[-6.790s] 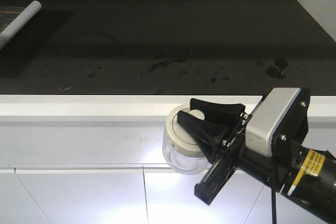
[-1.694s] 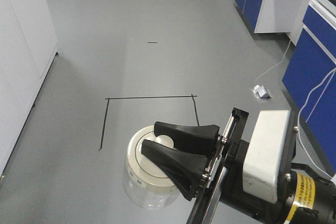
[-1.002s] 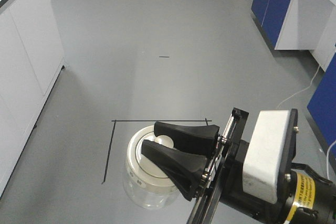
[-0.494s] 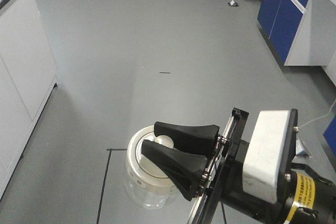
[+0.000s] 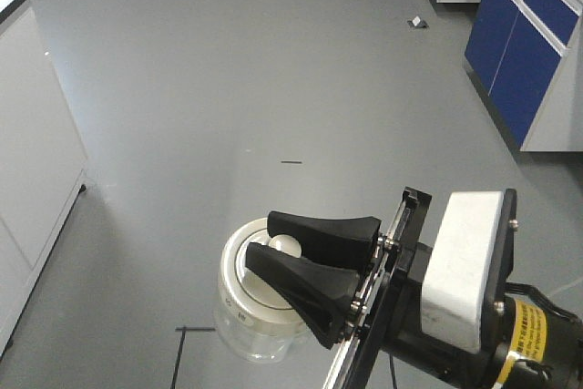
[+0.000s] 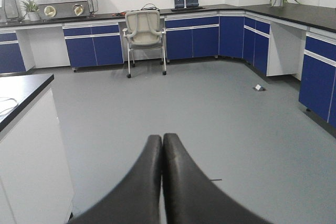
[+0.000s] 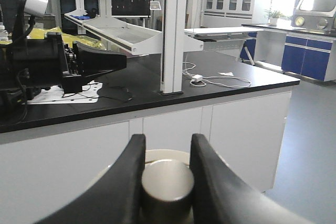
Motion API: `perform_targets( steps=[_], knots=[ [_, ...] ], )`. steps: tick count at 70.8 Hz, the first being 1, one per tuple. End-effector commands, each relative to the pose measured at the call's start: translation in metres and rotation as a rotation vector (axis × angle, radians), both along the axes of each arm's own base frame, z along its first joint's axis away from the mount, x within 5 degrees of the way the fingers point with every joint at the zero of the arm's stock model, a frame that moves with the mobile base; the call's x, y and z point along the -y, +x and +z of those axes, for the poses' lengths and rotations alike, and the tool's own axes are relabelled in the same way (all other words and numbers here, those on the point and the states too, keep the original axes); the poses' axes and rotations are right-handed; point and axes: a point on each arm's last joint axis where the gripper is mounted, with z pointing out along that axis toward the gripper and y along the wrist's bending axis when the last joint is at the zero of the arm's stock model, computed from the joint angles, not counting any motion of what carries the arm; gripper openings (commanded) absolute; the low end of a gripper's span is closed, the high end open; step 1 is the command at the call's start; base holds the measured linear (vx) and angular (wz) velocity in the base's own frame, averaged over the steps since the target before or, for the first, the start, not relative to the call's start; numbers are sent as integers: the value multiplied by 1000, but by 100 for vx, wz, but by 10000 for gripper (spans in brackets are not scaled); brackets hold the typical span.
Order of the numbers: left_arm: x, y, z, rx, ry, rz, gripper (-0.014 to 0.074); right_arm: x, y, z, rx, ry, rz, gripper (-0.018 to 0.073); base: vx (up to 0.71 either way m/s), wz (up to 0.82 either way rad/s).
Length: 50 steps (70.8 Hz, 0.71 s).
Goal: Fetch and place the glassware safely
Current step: 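Hold the jar in the right gripper while the base drives away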
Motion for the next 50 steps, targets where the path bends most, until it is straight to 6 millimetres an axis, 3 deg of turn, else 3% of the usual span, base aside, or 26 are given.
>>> perform_targets(
  steps=[1,50],
  knots=[
    [1,0,15,94,-13,-12,-7,1,-3,23,72,131,26,-3,48,1],
    [1,0,15,94,-13,-12,-7,1,-3,24,74,133,27,-3,47,-3]
  ],
)
